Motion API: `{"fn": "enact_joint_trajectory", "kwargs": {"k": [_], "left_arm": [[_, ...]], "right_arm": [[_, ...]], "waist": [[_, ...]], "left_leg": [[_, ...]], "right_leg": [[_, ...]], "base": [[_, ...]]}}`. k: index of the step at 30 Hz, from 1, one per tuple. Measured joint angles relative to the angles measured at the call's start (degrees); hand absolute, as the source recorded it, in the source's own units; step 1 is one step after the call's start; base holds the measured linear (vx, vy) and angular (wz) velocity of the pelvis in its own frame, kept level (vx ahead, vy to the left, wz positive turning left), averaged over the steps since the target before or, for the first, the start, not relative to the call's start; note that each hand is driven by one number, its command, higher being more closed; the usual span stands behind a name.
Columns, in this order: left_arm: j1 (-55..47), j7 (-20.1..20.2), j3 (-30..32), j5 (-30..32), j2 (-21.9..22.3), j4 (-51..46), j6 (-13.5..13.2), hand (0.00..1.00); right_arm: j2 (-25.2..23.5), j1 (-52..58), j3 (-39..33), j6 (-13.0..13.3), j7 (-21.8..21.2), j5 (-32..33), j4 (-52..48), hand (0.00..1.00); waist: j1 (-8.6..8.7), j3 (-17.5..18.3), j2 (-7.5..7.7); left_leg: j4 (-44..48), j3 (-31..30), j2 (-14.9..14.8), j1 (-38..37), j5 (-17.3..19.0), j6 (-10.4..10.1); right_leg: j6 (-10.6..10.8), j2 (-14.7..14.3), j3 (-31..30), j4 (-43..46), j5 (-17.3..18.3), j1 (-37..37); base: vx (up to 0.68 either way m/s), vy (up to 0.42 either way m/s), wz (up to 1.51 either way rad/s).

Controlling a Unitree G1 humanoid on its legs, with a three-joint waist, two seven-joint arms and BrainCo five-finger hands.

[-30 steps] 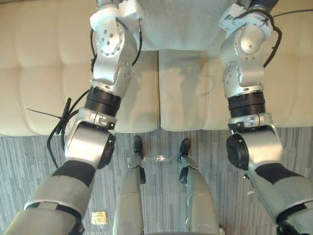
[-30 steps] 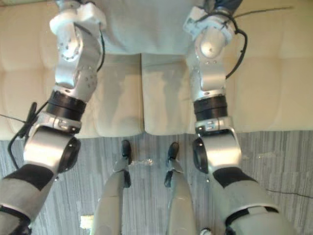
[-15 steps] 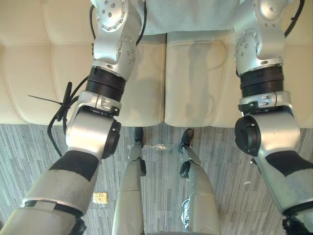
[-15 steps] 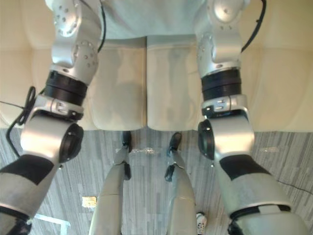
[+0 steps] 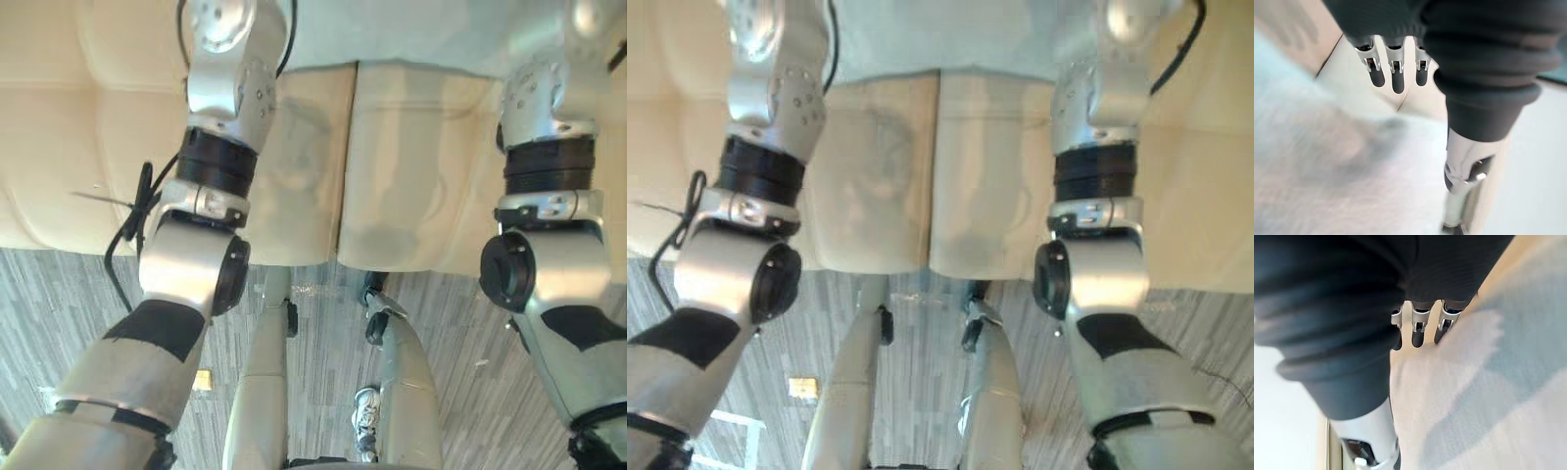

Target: Pick up cushions and gather them together orderly.

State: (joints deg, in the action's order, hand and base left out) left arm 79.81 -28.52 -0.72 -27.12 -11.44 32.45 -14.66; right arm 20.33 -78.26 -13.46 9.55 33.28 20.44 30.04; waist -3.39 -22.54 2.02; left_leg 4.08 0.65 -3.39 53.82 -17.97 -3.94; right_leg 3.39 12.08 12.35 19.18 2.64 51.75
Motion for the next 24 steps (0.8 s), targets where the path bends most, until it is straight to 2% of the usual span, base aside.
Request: {"fn": "enact_joint_trajectory", "kwargs": {"k": [1,2,4,6,8,10,13,16,17,20,22,24], "left_arm": [[-2.58,0.05,1.9,0.04,-0.09,-3.33,-0.1,0.0],[-4.63,-0.03,3.7,0.0,0.18,-5.07,-0.14,0.0],[-7.55,0.01,4.89,-0.08,1.09,-6.94,-0.02,0.0],[-11.08,0.08,5.69,-0.1,2.3,-10.44,0.03,0.0],[-14.81,0.24,7.0,-0.07,2.21,-15.04,-0.09,0.0],[-18.96,0.66,8.89,0.0,2.01,-19.46,-0.45,0.0],[-27.83,2.0,10.65,0.04,1.92,-24.27,-1.04,0.0],[-43.71,4.28,11.44,0.29,2.11,-29.4,-0.9,0.0],[-45.83,4.56,11.57,0.68,2.22,-30.11,-0.9,0.0],[-58.65,8.01,11.42,2.94,3.94,-33.05,-0.87,0.0],[-67.98,11.39,10.54,3.8,6.47,-32.39,0.14,0.0],[-72.86,14.01,9.73,4.62,7.95,-29.61,0.63,0.0]], "right_arm": [[-0.03,3.09,-0.89,0.19,0.02,0.5,-3.59,0.0],[-0.06,6.25,-2.07,0.25,-0.06,0.54,-6.16,0.0],[0.04,10.39,-5.56,0.28,-0.08,1.04,-8.17,0.0],[0.27,14.88,-9.4,0.62,0.02,2.27,-11.08,0.0],[0.47,19.67,-10.98,1.38,-0.33,2.29,-14.98,0.0],[0.51,24.57,-11.94,2.06,-0.95,2.29,-18.54,0.0],[0.46,33.89,-12.63,2.74,-3.03,2.1,-24.06,0.0],[-1.53,46.97,-12.75,2.83,-6.58,1.45,-29.42,0.0],[-2.08,48.48,-12.68,2.84,-6.99,0.71,-29.78,0.0],[-4.87,58.29,-9.41,2.84,-10.61,-2.59,-31.61,0.0],[-7.15,65.59,-5.76,2.43,-13.83,-4.86,-31.5,0.0],[-8.44,70.0,-3.94,1.78,-16.05,-6.67,-30.75,0.0]], "waist": [[-0.61,-0.15,-0.07],[-0.35,-0.26,-0.13],[0.48,-0.41,-0.08],[0.56,-0.41,-0.09],[0.57,-0.41,-0.09],[0.5,-0.4,-0.11],[0.47,-0.37,-0.13],[0.12,-0.26,-0.12],[0.12,-0.2,-0.01],[-0.2,0.72,0.07],[-0.09,2.95,0.12],[-0.1,4.72,0.14]], "left_leg": [[1.54,-0.5,-2.22,0.28,2.28,-1.0],[2.02,-0.99,-3.27,0.17,2.45,-1.21],[2.83,-1.39,-3.89,-0.59,2.45,-1.21],[3.15,-1.39,-4.2,-2.23,2.46,-1.21],[3.57,-1.46,-4.42,-4.18,3.44,-2.44],[4.89,-2.21,-4.88,-5.72,6.15,-3.94],[5.18,-3.01,-5.06,-7.98,8.5,-4.31],[6.07,-4.43,-4.08,-11.67,9.36,-4.48],[6.44,-4.57,-3.98,-12.18,9.66,-4.46],[8.02,-5.06,-3.58,-15.21,11.45,-4.49],[8.16,-5.15,-3.24,-17.96,11.88,-4.42],[8.11,-5.03,-3.18,-20.31,12.55,-4.38]], "right_leg": [[-0.03,-2.14,0.29,0.77,0.31,0.13],[-0.05,-3.05,0.68,1.96,0.35,0.24],[-0.04,-3.43,1.47,4.45,0.37,0.25],[-0.15,-3.43,1.49,7.22,0.54,0.03],[-0.91,-3.4,1.52,8.84,2.15,-1.34],[-2.12,-3.58,2.45,9.75,4.66,-3.36],[-2.64,-3.53,3.64,11.79,7.4,-5.74],[-2.63,-2.51,5.0,13.37,9.37,-10.3],[-2.76,-2.27,5.15,13.64,9.7,-10.99],[-2.48,-1.99,5.74,13.65,10.93,-15.16],[-2.49,-1.6,6.19,13.42,11.6,-18.23],[-2.34,-1.46,6.23,12.87,11.89,-20.79]], "base": [[-0.07,-0.105,-0.18],[-0.03,-0.162,-0.34],[0.01,-0.124,-0.11],[0.01,-0.114,-0.06],[0.02,-0.1,0.02],[0.03,-0.086,0.08],[0.01,-0.062,0.23],[-0.01,-0.046,0.33],[-0.01,-0.031,0.26],[0.01,-0.023,0.14],[0.04,-0.022,0.09],[0.05,-0.013,0.02]]}}
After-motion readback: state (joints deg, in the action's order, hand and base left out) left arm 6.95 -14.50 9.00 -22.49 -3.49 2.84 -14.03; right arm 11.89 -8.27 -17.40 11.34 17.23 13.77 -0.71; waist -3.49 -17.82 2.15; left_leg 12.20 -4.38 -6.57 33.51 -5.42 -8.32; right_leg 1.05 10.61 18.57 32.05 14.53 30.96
